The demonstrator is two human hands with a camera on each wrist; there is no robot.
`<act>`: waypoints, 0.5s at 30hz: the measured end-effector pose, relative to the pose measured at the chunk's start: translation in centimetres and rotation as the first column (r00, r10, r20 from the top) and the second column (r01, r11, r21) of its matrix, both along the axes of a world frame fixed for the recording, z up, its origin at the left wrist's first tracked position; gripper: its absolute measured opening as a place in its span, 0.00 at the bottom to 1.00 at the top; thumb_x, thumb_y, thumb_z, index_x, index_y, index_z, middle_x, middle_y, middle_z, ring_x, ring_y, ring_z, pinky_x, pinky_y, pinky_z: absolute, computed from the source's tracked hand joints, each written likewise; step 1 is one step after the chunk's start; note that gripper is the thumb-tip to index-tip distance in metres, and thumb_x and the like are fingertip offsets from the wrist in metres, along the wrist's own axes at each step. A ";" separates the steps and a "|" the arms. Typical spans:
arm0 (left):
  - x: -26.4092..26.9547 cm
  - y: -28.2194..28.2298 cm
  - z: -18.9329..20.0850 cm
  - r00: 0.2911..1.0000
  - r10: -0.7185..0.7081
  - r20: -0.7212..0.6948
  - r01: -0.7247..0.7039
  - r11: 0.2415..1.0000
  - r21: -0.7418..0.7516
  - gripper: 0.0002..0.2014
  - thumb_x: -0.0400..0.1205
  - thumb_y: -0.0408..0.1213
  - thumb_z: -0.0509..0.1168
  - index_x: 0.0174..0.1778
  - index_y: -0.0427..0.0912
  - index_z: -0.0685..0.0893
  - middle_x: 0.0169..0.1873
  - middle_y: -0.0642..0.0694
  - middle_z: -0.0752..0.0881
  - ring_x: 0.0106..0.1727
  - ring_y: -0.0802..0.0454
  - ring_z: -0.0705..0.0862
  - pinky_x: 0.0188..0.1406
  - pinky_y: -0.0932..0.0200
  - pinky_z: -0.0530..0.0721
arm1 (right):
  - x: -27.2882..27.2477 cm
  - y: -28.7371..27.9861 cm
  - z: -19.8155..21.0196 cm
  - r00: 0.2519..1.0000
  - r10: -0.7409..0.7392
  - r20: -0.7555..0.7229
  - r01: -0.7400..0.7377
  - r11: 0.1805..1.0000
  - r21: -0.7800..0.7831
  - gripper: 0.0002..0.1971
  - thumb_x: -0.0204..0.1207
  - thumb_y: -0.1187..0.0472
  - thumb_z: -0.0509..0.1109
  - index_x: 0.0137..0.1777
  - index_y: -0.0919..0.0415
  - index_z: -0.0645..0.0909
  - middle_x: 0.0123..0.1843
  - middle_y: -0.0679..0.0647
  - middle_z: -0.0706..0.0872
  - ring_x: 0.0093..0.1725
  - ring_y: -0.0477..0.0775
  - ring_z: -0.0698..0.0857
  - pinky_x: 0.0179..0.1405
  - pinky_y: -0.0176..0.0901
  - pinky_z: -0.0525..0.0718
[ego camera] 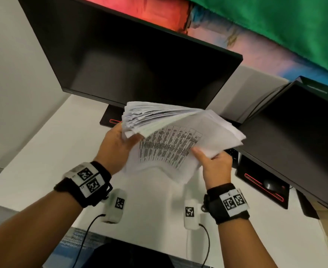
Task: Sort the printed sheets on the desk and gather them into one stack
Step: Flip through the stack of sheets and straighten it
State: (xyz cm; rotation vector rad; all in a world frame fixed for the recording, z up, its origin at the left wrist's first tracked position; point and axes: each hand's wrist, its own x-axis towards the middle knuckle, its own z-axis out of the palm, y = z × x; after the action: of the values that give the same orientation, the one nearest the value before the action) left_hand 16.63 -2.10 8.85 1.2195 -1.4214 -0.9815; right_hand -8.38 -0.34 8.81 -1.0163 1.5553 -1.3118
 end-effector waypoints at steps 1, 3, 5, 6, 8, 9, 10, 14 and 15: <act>-0.1 0.5 0.1 0.999 -0.009 0.047 0.011 0.998 -0.057 0.17 0.84 0.37 0.65 0.63 0.65 0.79 0.55 0.80 0.82 0.60 0.81 0.79 0.59 0.82 0.74 | 0.2 0.6 0.3 1.000 -0.015 0.013 0.016 0.999 -0.047 0.16 0.66 0.71 0.83 0.52 0.58 0.89 0.46 0.47 0.95 0.48 0.46 0.93 0.52 0.45 0.92; 0.0 1.6 -0.3 0.993 -0.055 0.108 0.064 0.995 -0.082 0.15 0.83 0.51 0.64 0.64 0.72 0.77 0.63 0.73 0.81 0.65 0.75 0.77 0.68 0.73 0.75 | 0.9 1.8 0.2 0.999 -0.012 0.040 0.017 0.994 -0.108 0.26 0.63 0.72 0.85 0.62 0.61 0.86 0.52 0.51 0.93 0.52 0.46 0.92 0.53 0.43 0.91; 0.4 2.2 -1.6 0.996 -0.062 0.071 0.065 0.997 -0.040 0.26 0.77 0.64 0.65 0.70 0.60 0.77 0.66 0.58 0.81 0.67 0.64 0.80 0.71 0.58 0.78 | 1.3 2.3 -0.1 1.000 0.008 -0.016 -0.010 0.991 -0.136 0.34 0.60 0.73 0.86 0.68 0.57 0.82 0.55 0.50 0.90 0.52 0.40 0.91 0.52 0.37 0.90; 0.5 2.3 -1.9 0.999 -0.036 0.021 0.036 0.999 -0.023 0.33 0.75 0.64 0.67 0.72 0.49 0.75 0.66 0.58 0.80 0.66 0.64 0.81 0.68 0.59 0.80 | 1.5 2.4 -0.2 0.999 0.012 -0.053 -0.020 0.989 -0.147 0.38 0.60 0.73 0.86 0.70 0.54 0.79 0.55 0.47 0.88 0.51 0.36 0.90 0.50 0.31 0.88; 0.3 2.4 -1.4 0.999 0.001 -0.041 -0.002 1.000 -0.026 0.37 0.73 0.62 0.69 0.70 0.41 0.68 0.59 0.73 0.78 0.61 0.70 0.82 0.60 0.71 0.80 | 1.7 2.3 -0.1 0.998 0.008 -0.069 -0.018 0.988 -0.156 0.42 0.60 0.72 0.87 0.73 0.50 0.76 0.55 0.44 0.86 0.51 0.34 0.88 0.49 0.29 0.86; 0.1 2.3 -1.0 0.998 0.022 -0.065 -0.024 0.999 -0.034 0.37 0.72 0.64 0.69 0.69 0.46 0.66 0.56 0.76 0.79 0.59 0.70 0.82 0.57 0.73 0.80 | 1.8 2.4 0.0 0.998 0.000 -0.058 -0.009 0.988 -0.157 0.42 0.60 0.71 0.87 0.73 0.49 0.75 0.56 0.44 0.86 0.52 0.34 0.88 0.50 0.30 0.86; -0.1 2.4 -0.5 0.995 0.051 -0.089 -0.055 0.997 -0.049 0.36 0.72 0.67 0.68 0.67 0.51 0.64 0.55 0.74 0.79 0.58 0.66 0.83 0.56 0.70 0.82 | 2.0 2.4 0.2 0.999 -0.009 -0.041 0.002 0.986 -0.166 0.41 0.61 0.71 0.86 0.73 0.50 0.76 0.56 0.44 0.86 0.52 0.35 0.88 0.51 0.32 0.87; -0.6 1.5 0.4 0.975 0.192 -0.110 -0.208 0.964 -0.163 0.31 0.77 0.65 0.64 0.69 0.50 0.67 0.62 0.42 0.77 0.63 0.39 0.79 0.66 0.41 0.80 | 2.5 2.4 0.7 0.999 -0.038 -0.015 0.035 0.979 -0.201 0.37 0.62 0.68 0.86 0.71 0.51 0.78 0.57 0.45 0.86 0.52 0.35 0.89 0.49 0.32 0.87; -0.7 1.2 0.5 0.972 0.201 -0.125 -0.221 0.961 -0.169 0.29 0.79 0.61 0.64 0.69 0.48 0.68 0.61 0.38 0.77 0.63 0.38 0.79 0.65 0.39 0.80 | 2.7 2.4 0.9 0.999 -0.049 0.006 0.050 0.976 -0.214 0.36 0.61 0.66 0.86 0.70 0.50 0.78 0.57 0.45 0.87 0.52 0.38 0.89 0.49 0.33 0.87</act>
State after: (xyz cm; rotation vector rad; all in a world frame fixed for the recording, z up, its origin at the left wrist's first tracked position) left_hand 15.93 -0.87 9.37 1.1396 -1.2398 -0.7413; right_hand -5.71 2.03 9.73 -1.1146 1.4692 -1.5400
